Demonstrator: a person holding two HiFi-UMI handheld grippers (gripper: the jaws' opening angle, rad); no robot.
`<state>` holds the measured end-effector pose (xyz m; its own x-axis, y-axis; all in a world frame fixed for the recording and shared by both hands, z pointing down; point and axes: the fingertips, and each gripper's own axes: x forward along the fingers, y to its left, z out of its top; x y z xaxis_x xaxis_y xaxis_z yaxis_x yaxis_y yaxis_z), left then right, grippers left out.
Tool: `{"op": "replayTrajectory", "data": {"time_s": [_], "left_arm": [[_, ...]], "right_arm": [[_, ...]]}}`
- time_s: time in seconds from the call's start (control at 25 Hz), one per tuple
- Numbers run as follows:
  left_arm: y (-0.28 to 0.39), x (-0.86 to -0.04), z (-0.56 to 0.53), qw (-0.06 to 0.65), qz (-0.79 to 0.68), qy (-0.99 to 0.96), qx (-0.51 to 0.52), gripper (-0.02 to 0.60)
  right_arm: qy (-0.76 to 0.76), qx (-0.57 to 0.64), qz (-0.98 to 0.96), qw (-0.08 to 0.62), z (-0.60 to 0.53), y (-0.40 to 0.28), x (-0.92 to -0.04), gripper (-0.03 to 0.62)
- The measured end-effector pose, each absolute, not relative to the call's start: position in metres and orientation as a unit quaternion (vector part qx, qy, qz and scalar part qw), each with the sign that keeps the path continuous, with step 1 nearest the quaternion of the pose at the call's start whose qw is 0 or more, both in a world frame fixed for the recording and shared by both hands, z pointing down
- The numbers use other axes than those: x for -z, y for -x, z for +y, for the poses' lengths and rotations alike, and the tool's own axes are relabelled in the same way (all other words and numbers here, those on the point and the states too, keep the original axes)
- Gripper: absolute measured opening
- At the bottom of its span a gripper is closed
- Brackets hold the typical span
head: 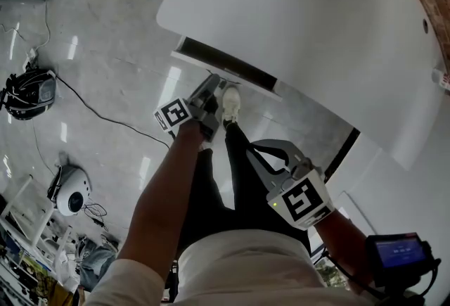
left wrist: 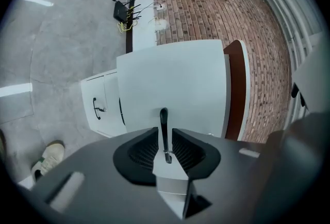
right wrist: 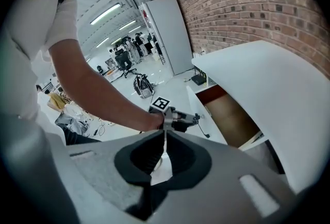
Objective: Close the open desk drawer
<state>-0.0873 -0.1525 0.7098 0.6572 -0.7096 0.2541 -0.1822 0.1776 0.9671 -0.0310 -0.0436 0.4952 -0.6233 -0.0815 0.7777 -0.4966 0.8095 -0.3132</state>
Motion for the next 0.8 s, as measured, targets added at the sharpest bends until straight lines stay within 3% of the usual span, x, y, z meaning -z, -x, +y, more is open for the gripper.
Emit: {"op": "replayTrajectory", "data": {"time_s": [0.32,0.44,0.8], "left_arm": [[0.086,-0.704,-0.157,0.679,-0.351,-0.61,0.209,0.084],[0.085,-0.698,-0.157,0.681,-0.348,-0.599,0.237,0.038],[0.087,-0.686,-0.155,0.694,-0.333,-0.569,0.288,0.032]], "right_arm": [[-0.166,-0.262,-0.863,0.4,-0.044,0.033,-0.491,0.014],[-0.168,-0.268,-0.861,0.399,-0.043,0.03,-0.492,0.014],[-0.172,-0.274,-0.857,0.402,-0.044,0.028,-0.494,0.014]]}}
